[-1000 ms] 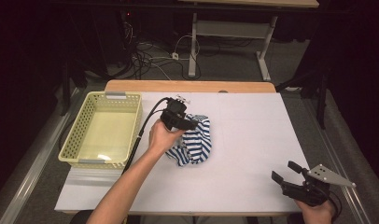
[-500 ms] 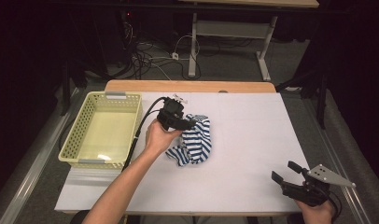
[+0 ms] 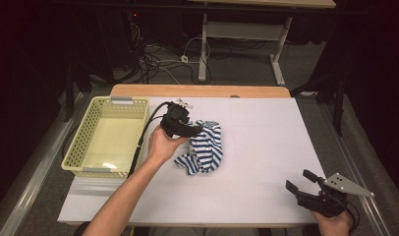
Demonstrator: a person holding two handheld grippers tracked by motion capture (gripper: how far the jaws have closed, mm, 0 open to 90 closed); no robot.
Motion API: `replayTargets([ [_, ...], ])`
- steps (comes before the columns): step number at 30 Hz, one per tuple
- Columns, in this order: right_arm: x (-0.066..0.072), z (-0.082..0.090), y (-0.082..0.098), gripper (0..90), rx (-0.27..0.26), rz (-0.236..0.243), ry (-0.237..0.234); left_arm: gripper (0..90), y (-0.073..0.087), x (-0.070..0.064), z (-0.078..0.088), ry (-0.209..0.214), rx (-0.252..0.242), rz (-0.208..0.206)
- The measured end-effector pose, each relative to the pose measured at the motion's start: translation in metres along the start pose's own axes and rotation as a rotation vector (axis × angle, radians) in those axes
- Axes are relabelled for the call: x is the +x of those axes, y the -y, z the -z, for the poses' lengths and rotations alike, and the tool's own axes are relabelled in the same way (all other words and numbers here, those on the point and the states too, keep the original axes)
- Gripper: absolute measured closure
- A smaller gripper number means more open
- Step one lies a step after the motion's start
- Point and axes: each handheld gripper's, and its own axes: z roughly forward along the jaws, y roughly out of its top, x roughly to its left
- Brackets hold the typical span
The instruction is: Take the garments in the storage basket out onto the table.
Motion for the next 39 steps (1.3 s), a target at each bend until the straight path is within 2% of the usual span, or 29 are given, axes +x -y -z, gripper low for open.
replayTargets([
  [18,0.000,0.000,0.000,21.2,-0.002,0.004,0.004,33.8,0.007,0.003,0.014,-0.002,-0.021,0.008],
  [39,0.001,0.000,0.000,21.1,-0.002,0.005,0.004,33.8,0.015,0.004,0.030,-0.013,-0.042,-0.004],
])
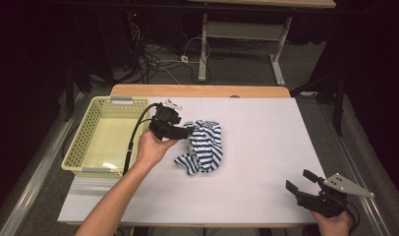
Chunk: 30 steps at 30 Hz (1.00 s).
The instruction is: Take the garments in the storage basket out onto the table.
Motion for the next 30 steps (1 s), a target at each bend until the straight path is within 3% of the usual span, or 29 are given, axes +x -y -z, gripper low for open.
replayTargets([
  [30,0.000,0.000,0.000,21.1,0.003,-0.004,-0.002,33.9,0.011,0.000,0.019,0.008,-0.044,-0.003],
])
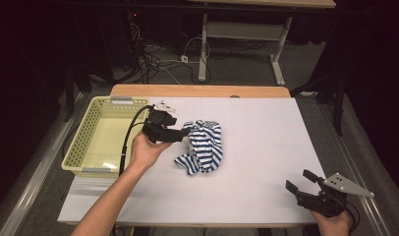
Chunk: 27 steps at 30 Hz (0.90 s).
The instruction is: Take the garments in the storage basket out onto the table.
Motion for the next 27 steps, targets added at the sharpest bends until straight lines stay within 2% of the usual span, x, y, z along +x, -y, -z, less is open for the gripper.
replayTargets([
  [18,0.000,0.000,0.000,21.0,-0.002,0.004,0.002,33.9,0.012,0.003,0.012,0.003,-0.018,0.015],
  [27,0.000,0.000,0.000,21.1,0.000,0.003,0.002,33.9,0.018,0.002,0.017,-0.005,-0.028,0.007],
])
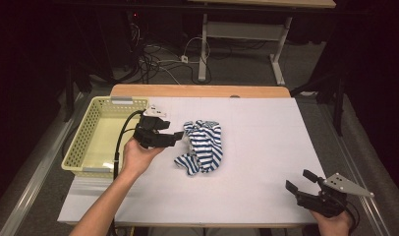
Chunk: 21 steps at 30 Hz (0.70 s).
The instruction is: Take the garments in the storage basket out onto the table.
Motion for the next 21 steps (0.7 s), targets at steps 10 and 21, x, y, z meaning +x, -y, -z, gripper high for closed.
replayTargets([
  [10,0.000,0.000,0.000,21.1,-0.001,0.002,0.000,33.9,0.007,-0.001,0.005,-0.003,-0.010,-0.003],
  [21,0.000,0.000,0.000,21.1,0.001,0.001,0.001,33.9,0.014,-0.002,0.014,-0.003,-0.034,0.003],
])
